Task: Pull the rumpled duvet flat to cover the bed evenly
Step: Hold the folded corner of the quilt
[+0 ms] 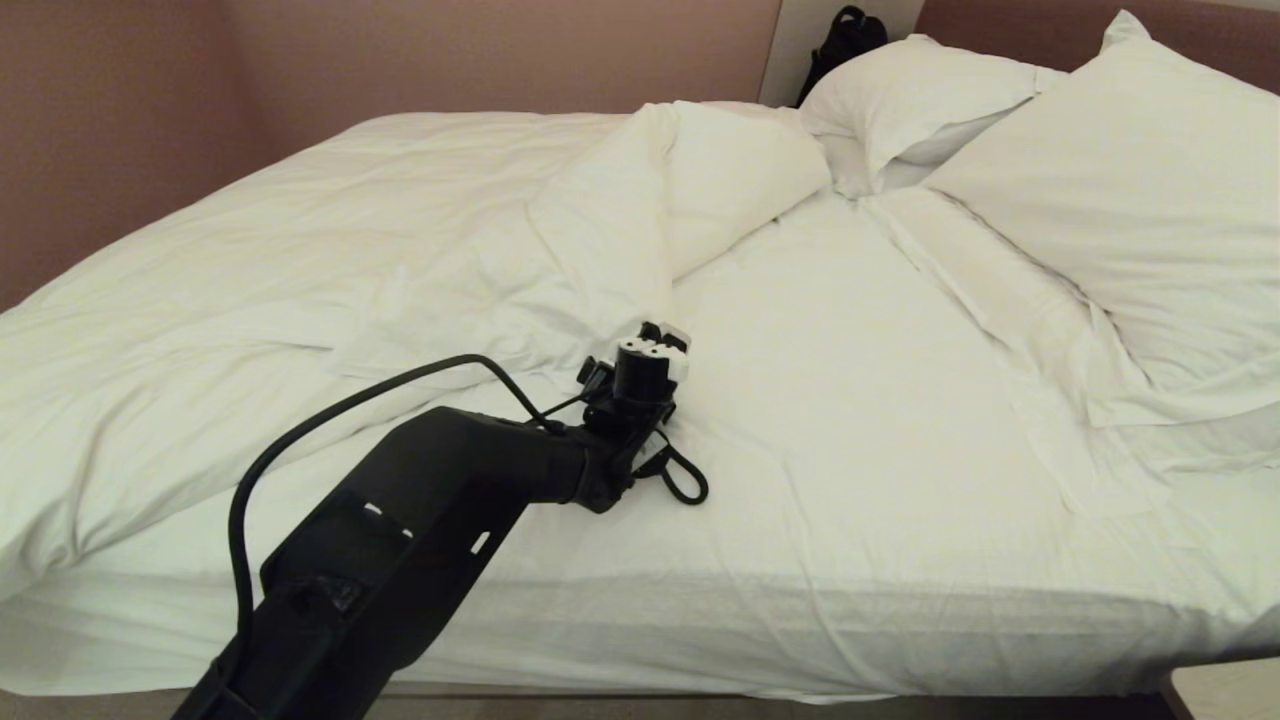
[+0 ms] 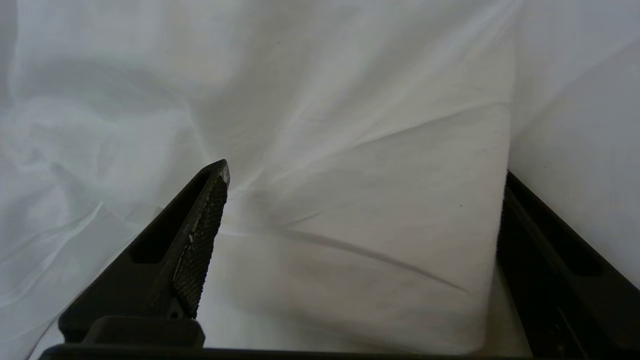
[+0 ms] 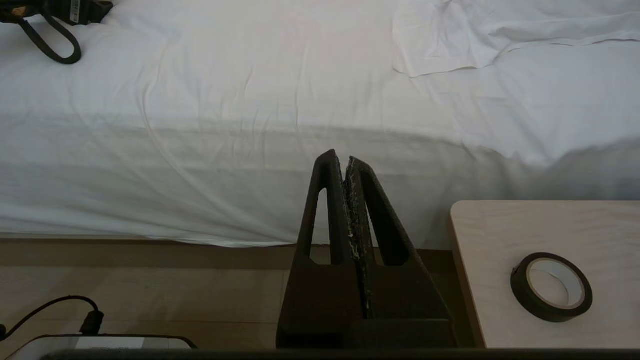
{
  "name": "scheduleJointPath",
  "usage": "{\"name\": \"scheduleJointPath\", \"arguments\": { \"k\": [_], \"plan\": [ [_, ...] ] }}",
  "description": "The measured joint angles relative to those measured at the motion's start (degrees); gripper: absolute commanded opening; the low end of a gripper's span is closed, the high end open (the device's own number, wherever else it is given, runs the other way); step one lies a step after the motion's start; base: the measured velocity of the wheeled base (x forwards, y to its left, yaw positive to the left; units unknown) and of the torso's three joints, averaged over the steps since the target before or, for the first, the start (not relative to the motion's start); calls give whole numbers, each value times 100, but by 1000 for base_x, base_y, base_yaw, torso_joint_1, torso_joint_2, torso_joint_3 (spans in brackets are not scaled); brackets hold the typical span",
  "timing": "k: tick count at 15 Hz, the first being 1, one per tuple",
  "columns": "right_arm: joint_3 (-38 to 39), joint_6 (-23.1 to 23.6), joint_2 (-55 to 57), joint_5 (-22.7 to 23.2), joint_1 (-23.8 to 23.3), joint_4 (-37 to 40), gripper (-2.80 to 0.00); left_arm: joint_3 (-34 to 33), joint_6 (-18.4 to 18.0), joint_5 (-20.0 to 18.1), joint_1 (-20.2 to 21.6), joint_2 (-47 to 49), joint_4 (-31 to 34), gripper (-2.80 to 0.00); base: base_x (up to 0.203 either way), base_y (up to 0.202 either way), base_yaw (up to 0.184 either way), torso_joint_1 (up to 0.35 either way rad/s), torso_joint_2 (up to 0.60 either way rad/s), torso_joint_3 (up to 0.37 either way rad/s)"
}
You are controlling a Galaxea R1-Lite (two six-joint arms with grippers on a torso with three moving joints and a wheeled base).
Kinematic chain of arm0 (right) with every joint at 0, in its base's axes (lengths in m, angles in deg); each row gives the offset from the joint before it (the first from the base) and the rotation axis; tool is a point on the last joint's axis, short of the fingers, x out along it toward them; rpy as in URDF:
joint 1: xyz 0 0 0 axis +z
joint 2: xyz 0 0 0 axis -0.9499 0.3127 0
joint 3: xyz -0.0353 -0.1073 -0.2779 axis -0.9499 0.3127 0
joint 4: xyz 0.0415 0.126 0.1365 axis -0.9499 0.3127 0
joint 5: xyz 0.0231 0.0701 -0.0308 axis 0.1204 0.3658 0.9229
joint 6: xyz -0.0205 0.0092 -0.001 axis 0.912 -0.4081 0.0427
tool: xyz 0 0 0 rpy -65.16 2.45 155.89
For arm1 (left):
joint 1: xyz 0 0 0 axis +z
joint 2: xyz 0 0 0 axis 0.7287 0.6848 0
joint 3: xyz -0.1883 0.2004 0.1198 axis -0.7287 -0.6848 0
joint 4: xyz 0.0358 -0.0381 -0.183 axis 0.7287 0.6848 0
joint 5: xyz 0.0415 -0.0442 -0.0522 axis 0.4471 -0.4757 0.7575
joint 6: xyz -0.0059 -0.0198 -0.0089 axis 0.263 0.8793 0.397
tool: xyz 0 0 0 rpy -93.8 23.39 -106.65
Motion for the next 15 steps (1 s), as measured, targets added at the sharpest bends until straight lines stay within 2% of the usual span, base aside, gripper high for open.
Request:
{"name": "scheduleJointPath", "arguments": {
  "k": [8,9,15],
  "plan": [
    [0,0,0,0,0,-1,-280,33,0,-33,115,76,-135,0,0,0,0,0,0,0],
    [0,0,0,0,0,0,-280,35,-7,-35,123,87,-186,-280,0,0,0,0,0,0],
    [0,2,0,0,0,0,-280,35,-38,-56,132,152,-676,-280,0,0,0,0,0,0]
  ]
}}
